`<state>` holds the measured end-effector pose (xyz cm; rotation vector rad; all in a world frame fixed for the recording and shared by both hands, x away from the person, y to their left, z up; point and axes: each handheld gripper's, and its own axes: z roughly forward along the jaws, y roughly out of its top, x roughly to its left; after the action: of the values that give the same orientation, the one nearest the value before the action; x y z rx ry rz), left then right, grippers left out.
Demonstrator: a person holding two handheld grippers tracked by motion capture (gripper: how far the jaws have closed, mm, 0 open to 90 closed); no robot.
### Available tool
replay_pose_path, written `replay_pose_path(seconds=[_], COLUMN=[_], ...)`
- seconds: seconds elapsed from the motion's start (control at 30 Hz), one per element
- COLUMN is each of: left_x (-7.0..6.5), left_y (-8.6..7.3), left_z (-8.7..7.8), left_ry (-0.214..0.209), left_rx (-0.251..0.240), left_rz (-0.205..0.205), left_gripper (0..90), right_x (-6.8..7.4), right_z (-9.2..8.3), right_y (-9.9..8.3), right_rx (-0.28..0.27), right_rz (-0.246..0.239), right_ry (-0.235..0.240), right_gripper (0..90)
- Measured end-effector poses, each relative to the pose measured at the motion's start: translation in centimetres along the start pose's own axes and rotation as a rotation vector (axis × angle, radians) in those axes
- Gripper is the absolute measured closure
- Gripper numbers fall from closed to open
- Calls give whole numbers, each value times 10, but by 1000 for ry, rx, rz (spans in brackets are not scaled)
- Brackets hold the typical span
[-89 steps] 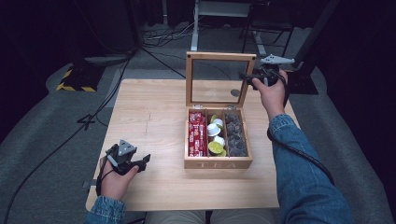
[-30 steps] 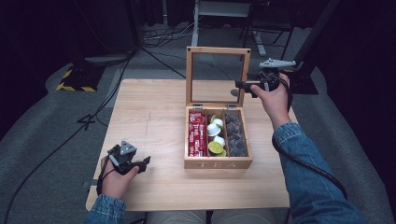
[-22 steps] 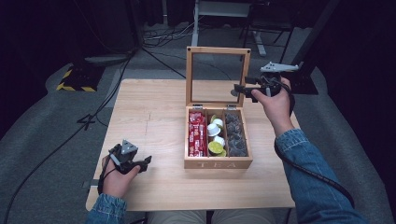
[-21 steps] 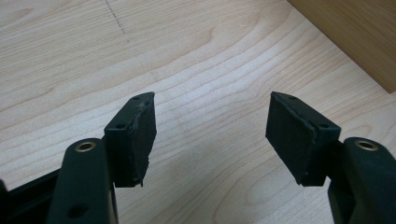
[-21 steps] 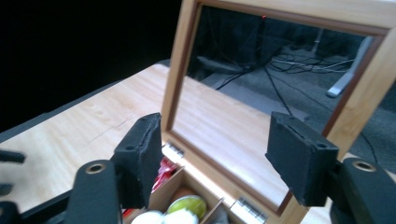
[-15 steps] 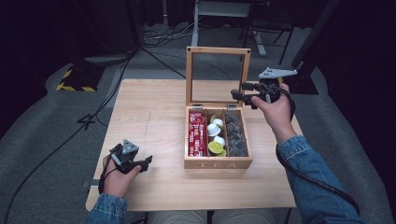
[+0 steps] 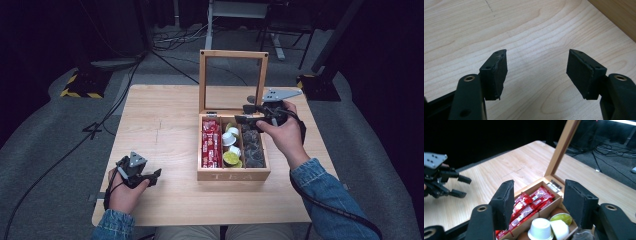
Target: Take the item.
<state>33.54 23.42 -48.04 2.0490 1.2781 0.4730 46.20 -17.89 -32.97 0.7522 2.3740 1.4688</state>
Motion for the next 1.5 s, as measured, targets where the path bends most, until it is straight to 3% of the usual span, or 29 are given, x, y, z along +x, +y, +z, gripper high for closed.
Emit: replay_pose_path(seconds=[0.23,0.53,0.7,0.93,1.1,1.2,1.5], left_x=[0,1,3,4,4,5,4], left_y=[-10,-21,-25,-25,-24,-24,-23], left_z=[-2,3,6,8,8,9,9], left_ry=[10,18,10,0,-1,-1,-1], left_rx=[16,23,3,-7,-4,-4,-4], left_rz=[11,25,33,27,27,29,29], left_gripper=[331,307,291,277,274,273,271], right_x=[19,31,35,46,50,51,56], right_z=[22,55,69,98,107,108,119], right_y=[-7,-18,-25,-38,-39,-37,-43], right_rx=[44,155,205,359,399,399,441], right_rz=[-38,-15,-6,-17,2,-25,-12], right_ry=[27,59,74,65,40,3,-5], right_gripper=[424,418,426,441,443,439,439])
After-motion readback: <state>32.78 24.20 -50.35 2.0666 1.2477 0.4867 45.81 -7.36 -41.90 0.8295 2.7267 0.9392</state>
